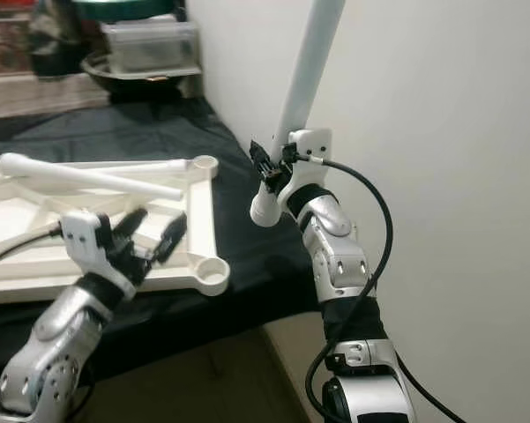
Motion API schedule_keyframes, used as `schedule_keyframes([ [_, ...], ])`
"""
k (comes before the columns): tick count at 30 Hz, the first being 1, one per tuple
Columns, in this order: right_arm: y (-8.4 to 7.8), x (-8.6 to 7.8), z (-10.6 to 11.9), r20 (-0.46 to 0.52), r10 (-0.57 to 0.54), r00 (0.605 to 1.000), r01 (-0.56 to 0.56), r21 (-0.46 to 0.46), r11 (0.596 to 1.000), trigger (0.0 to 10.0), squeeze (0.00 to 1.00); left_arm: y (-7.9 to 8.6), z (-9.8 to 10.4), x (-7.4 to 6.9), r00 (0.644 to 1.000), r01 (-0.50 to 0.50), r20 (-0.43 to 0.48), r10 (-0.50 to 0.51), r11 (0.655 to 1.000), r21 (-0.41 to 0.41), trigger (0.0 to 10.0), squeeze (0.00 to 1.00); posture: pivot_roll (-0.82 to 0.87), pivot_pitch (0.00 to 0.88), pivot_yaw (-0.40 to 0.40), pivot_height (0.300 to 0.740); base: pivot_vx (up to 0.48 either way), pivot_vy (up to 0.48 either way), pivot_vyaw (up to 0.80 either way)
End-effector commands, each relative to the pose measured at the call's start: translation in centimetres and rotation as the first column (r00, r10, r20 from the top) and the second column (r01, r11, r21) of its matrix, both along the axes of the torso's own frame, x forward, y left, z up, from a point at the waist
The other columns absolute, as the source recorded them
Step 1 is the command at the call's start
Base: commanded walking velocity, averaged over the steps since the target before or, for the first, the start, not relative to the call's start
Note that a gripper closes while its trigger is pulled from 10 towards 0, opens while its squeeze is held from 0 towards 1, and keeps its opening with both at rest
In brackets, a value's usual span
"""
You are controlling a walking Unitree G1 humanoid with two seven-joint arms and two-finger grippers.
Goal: Building children table
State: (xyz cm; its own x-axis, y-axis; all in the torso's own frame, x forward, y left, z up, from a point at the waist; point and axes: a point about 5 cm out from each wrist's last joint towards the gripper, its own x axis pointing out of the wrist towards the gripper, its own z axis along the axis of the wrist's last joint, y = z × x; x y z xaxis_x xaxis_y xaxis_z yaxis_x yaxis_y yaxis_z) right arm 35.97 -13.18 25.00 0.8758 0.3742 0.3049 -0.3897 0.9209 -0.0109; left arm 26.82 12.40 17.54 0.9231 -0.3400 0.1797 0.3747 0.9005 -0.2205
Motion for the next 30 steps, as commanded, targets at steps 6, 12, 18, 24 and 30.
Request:
schedule_keyframes([
  [6, 0.3, -1.1, -0.6, -0.008, 0.032, 0.999, -0.032, 0.022, 0.999, 10.0, 0.00, -0.5, -1.6, -1.6, 0.998, -0.050, -0.023, 0.052, 0.995, 0.091, 10.0, 0.00, 0.05, 0.000, -0.058, 0.740, 0.000, 0.000, 0.79],
  [12, 0.2, -2.4, -1.2, -0.022, 0.058, 0.998, -0.057, 0.029, 0.998, 10.0, 0.00, -0.5, -2.2, -2.4, 0.997, -0.074, -0.027, 0.078, 0.989, 0.131, 10.0, 0.00, 0.05, 0.000, -0.059, 0.740, 0.000, 0.000, 0.79],
  [18, 0.4, -2.9, -1.6, -0.036, 0.076, 0.996, -0.074, 0.047, 0.996, 10.0, 0.00, -1.3, -2.5, -2.6, 0.997, -0.068, -0.024, 0.073, 0.985, 0.156, 10.0, 0.00, 0.04, 0.000, -0.051, 0.740, 0.000, 0.000, 0.79],
  [24, 0.5, -2.9, -1.5, -0.036, 0.084, 0.996, -0.082, 0.052, 0.995, 10.0, 0.00, -1.4, -2.5, -2.6, 0.997, -0.076, -0.021, 0.081, 0.981, 0.177, 10.0, 0.00, 0.04, 0.000, -0.055, 0.740, 0.000, 0.000, 0.79],
  [30, 1.0, -3.2, -1.3, -0.041, 0.099, 0.994, -0.097, 0.053, 0.994, 10.0, 0.00, -1.3, -2.6, -2.4, 0.994, -0.098, -0.026, 0.105, 0.975, 0.200, 10.0, 0.00, 0.04, 0.000, -0.050, 0.740, 0.000, 0.000, 0.79],
])
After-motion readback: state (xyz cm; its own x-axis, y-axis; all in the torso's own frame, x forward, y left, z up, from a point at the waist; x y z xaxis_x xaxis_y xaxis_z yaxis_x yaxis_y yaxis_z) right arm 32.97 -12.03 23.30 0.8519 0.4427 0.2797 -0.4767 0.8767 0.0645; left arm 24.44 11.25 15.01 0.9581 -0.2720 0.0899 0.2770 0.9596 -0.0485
